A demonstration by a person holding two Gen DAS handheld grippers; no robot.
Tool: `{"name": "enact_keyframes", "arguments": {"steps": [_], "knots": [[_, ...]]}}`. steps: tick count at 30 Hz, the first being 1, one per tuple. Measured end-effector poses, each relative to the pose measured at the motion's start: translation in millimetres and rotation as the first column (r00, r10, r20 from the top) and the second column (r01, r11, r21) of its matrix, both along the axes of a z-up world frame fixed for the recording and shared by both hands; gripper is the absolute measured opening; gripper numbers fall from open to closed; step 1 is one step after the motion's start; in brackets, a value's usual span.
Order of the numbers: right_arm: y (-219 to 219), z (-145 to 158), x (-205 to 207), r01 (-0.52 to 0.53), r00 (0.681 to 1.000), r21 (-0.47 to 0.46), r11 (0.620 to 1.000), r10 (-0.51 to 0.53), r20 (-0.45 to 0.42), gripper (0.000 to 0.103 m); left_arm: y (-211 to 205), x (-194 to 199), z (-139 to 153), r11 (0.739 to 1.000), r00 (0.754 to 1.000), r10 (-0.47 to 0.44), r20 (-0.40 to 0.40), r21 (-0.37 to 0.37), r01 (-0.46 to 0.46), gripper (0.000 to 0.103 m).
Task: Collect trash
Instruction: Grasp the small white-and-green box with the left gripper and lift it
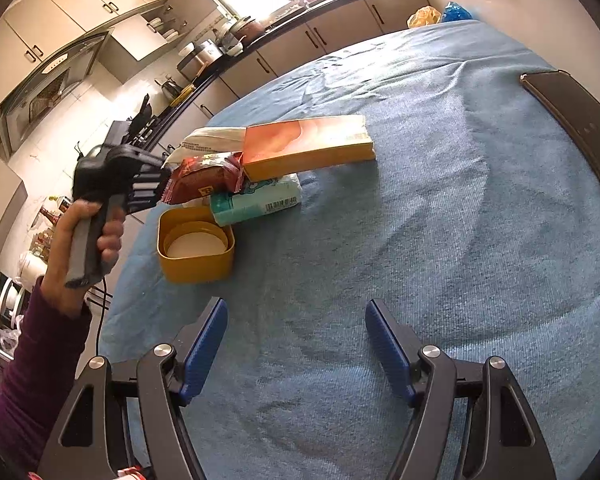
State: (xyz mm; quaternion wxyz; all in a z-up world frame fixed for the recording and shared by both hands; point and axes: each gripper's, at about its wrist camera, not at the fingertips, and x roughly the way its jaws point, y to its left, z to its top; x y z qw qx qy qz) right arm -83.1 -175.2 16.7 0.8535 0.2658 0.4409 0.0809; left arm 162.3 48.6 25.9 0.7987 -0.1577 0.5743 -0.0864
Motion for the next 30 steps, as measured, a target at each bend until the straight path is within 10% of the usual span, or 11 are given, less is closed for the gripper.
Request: {"name": "enact_keyframes", "arguments": {"steps": [1,4,5,14,20,22,27,30], "knots": [[0,1,0,0.002,1.0,-0.004,1.0,-0.002,0.002,0.076,-2,0,5,1.0,1.0,-0.021,0.023,-0.006,0.021,0.008],[-2,1,-2,0.006,1.0,-0.012,1.0,-0.006,0.005,0.077,-1,9,27,0.998,0.99,-0.047,0.134,0.039,0.042,0.084],[-2,0,-1,0.007,1.0,-0.014,1.0,-0.007,0.004,0.077,1,15,35,0.998,0.98,-0.034,0.194,0.055,0.023,0.091],[0,-3,2,0.001,1.0,-0.051,0.999,0.0,0.012,0.078,-2,74,24,0.983,0.977,-0.074,0.2,0.179,0.038,0.094],[6,-3,3,0.005,1.0,-0.086,0.996,-0.002,0.029,0.081,-10,102,0,0.94,0.996,-0.084,0.041,0.335,0.065,0.094],[6,-3,3,0.007,0.999,-0.094,0.996,-0.004,0.032,0.081,-11,100,-10,0.953,0.995,-0.101,-0.017,0.284,0.102,0.093],[3,-4,-1,0.015,0.999,-0.073,0.997,-0.011,0.042,0.081,-17,63,-5,0.944,0.984,-0.172,-0.05,0.275,0.179,0.056],[2,-3,-1,0.016,0.999,-0.07,0.997,-0.013,0.045,0.081,-11,24,0,0.957,0.965,-0.247,-0.085,0.137,0.257,0.038]]}}
